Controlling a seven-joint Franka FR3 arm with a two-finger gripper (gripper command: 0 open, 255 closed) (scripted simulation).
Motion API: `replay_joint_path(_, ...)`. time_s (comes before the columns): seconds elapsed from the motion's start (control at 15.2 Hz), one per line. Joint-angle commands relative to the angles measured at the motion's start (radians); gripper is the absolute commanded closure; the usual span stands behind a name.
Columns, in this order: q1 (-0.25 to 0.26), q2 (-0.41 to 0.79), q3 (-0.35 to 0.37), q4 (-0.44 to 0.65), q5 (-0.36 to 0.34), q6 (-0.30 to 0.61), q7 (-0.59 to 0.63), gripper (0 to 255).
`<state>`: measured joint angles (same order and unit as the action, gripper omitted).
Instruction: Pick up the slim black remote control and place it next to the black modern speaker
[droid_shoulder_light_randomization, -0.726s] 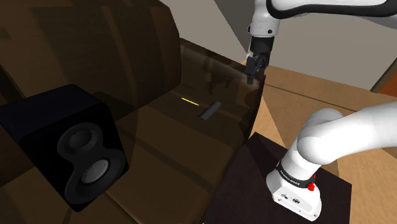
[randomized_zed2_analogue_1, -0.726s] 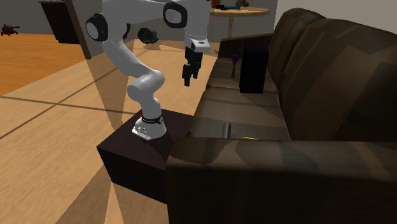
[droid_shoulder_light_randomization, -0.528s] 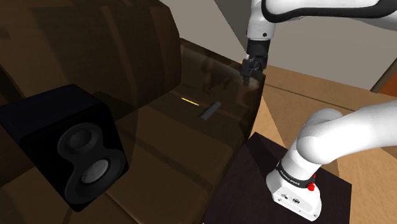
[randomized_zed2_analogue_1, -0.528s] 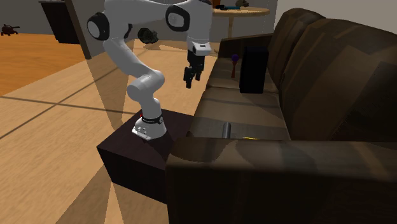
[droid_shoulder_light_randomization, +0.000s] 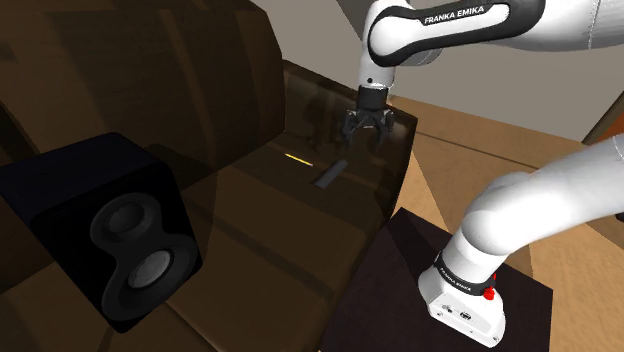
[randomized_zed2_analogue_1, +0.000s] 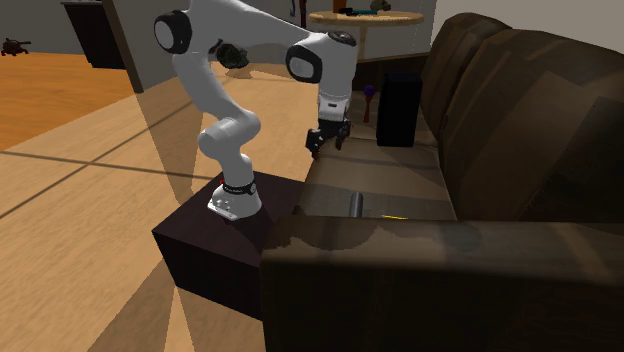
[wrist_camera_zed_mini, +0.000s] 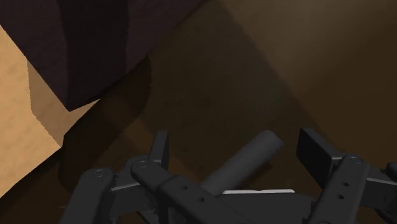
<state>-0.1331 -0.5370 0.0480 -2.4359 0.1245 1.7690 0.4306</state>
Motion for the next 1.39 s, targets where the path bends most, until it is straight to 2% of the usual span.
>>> replay_joint_path(0.0, -0.022, 0.064, 0.017, -0.006, 0.032, 0.079, 0.107, 0)
replay_joint_path(0.4, -0.081, 0.258, 0.041, 0.006, 0.108, 0.289, 0.380, 0)
replay_joint_path(0.79, -0.125, 0.442, 0.038, 0.033, 0.172, 0.483, 0.614, 0)
replay_joint_path(1.32, -0.111, 0.510, 0.050, -0.004, 0.196, 0.590, 0.601, 0)
